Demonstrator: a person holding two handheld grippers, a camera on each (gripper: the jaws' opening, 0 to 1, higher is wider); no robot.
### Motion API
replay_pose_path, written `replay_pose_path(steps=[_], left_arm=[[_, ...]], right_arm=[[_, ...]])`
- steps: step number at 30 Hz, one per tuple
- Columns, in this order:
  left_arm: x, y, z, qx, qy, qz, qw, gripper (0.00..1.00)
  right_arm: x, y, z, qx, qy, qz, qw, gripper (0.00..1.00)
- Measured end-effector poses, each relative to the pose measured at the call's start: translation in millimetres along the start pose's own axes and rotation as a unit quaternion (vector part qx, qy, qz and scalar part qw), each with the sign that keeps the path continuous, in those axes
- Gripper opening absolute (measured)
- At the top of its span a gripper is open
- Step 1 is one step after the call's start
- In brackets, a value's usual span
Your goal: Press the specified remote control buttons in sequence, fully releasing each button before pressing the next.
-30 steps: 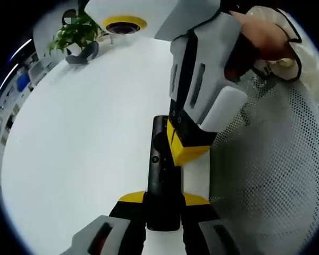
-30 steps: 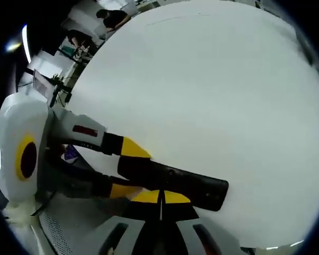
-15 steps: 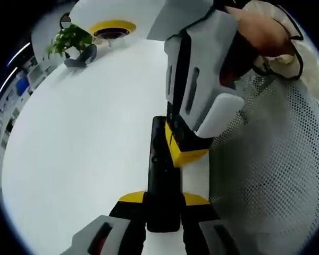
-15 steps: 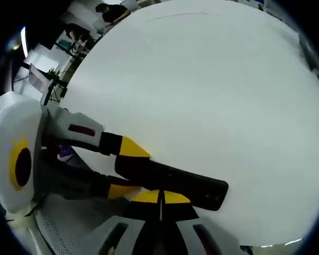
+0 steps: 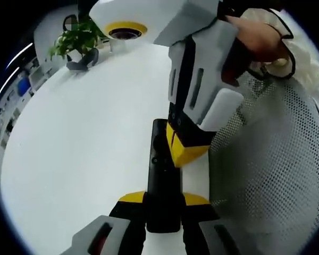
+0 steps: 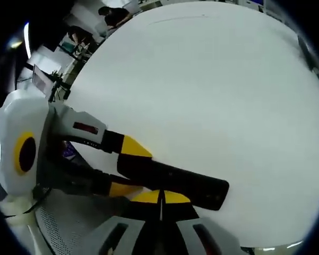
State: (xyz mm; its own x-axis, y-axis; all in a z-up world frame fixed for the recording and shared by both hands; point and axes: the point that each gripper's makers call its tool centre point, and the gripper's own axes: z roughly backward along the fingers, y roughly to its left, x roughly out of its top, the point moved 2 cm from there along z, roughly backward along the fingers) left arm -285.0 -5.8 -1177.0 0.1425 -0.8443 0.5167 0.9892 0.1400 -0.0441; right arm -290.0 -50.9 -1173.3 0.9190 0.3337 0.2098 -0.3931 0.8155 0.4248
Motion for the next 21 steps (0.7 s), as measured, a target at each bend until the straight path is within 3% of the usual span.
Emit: replay_pose_path(steps=[10,21], left_arm=[[-0.2,0.0,1,0.002,-0.003,0.000,1.0000,0.22],[-1.1,0.2,0,0.002,-0.027,-0.005,0.9996,0.22]], right_arm=[[15.6,7,6,0.018,-0.033,-0.012,0.9992,0.00],[14.2,9,-3,0.026,-0.026,-0.019,0.9991,0.00]])
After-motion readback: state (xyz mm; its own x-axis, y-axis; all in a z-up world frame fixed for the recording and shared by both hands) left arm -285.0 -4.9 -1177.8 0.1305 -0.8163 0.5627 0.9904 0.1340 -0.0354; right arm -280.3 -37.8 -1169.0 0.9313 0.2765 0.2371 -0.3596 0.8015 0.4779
